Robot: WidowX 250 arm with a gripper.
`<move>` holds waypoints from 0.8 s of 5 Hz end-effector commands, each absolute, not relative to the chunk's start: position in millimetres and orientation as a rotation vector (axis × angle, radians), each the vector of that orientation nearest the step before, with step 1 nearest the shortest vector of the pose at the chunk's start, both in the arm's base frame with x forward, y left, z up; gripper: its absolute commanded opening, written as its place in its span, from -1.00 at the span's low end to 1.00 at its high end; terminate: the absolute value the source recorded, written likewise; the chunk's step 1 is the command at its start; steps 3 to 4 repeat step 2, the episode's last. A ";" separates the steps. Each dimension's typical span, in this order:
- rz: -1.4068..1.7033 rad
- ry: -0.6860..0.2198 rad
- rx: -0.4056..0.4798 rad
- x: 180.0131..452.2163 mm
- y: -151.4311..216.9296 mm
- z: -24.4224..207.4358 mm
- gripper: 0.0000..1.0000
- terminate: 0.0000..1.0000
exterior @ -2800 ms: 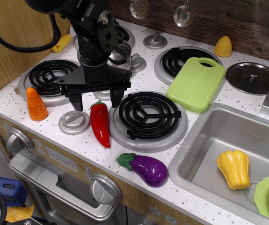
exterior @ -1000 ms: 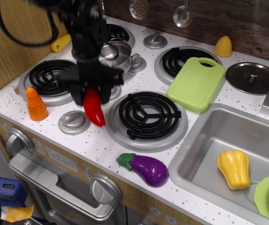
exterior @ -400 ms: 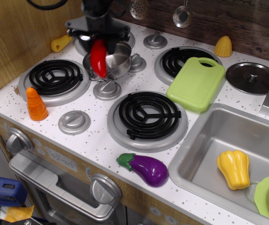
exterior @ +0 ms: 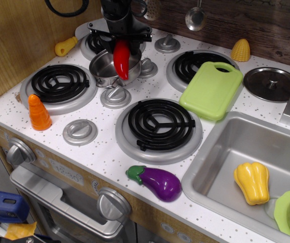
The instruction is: Put pepper in pot or pan
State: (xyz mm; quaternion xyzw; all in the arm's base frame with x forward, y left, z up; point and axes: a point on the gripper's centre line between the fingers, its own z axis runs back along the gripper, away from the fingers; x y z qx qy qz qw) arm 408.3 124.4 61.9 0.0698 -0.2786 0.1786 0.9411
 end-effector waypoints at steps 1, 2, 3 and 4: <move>0.366 -0.626 0.151 408.8 130.7 82.6 1.00 -1.00; 0.366 -0.626 0.151 408.8 130.7 82.6 1.00 1.00; 0.366 -0.626 0.151 408.8 130.7 82.6 1.00 1.00; 0.366 -0.626 0.151 408.8 130.7 82.6 1.00 1.00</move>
